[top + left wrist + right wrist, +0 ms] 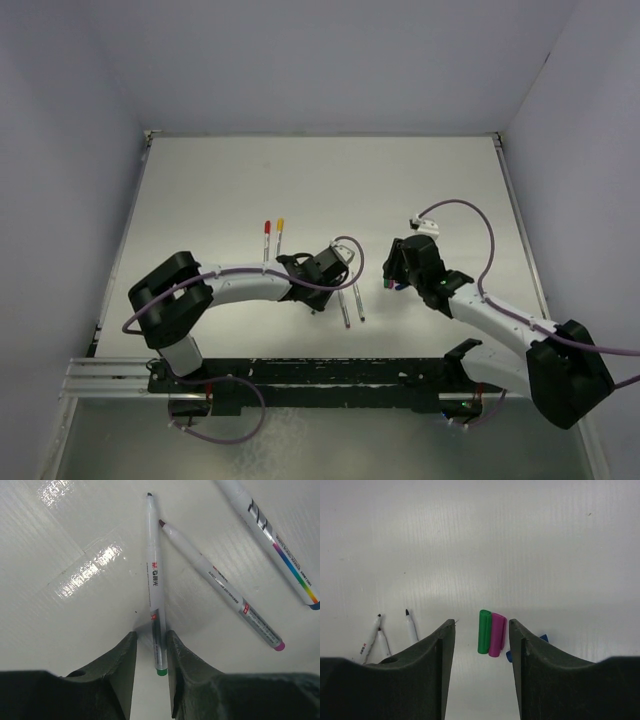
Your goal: Insert the pens into the pen caps
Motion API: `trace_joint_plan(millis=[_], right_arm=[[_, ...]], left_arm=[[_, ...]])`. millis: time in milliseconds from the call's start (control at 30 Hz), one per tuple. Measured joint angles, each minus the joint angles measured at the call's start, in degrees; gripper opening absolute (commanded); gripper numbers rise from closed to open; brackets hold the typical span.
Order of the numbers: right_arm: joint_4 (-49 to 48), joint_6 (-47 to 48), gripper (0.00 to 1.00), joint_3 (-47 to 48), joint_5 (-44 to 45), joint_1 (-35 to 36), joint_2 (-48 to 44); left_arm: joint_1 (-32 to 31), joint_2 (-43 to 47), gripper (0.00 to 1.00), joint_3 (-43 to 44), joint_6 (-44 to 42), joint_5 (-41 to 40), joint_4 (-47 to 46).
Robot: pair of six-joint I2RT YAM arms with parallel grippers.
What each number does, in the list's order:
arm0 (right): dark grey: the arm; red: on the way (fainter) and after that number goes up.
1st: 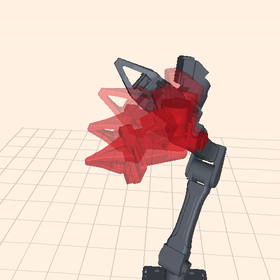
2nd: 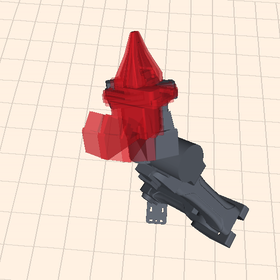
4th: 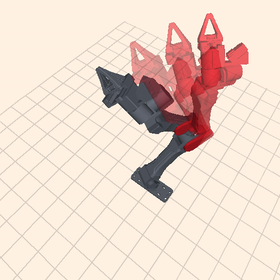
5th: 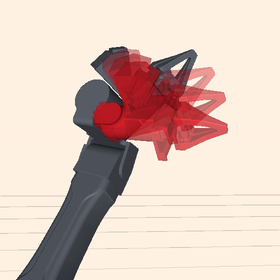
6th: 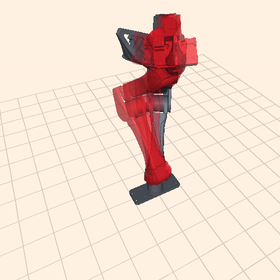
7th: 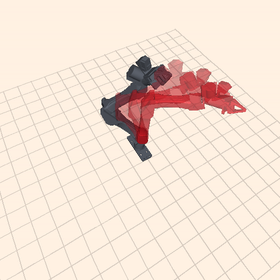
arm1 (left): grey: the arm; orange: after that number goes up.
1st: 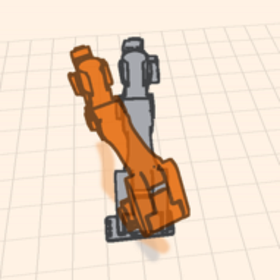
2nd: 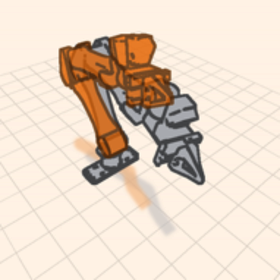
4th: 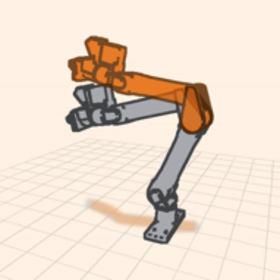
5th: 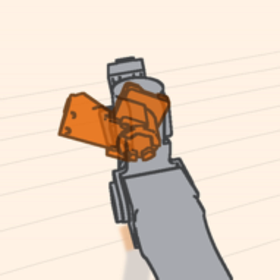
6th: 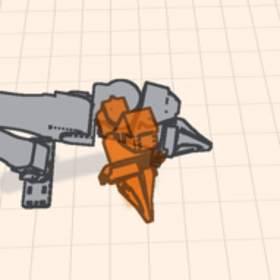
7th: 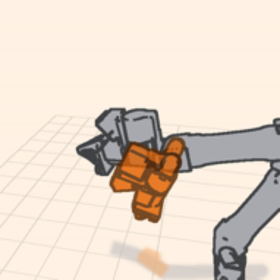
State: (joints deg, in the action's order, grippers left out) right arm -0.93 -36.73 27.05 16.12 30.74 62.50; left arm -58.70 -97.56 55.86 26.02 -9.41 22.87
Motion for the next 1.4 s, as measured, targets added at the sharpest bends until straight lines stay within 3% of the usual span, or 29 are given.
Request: trace_joint_plan(millis=[133,367,1400], right_arm=[[-1.16,0.46,0.49,0.31,-1.33,0.09,3.15],[-3.37,1.75,0.49,2.25,-2.45,0.37,7.45],[-5.42,2.75,0.49,5.84,-3.89,0.37,17.27]], left_arm=[[0.02,0.72,0.16,-0.81,0.42,-0.02,0.09],[0.02,0.85,0.0,-1.05,1.01,0.0,0.09],[0.02,0.96,0.0,-1.2,1.03,0.04,-0.11]])
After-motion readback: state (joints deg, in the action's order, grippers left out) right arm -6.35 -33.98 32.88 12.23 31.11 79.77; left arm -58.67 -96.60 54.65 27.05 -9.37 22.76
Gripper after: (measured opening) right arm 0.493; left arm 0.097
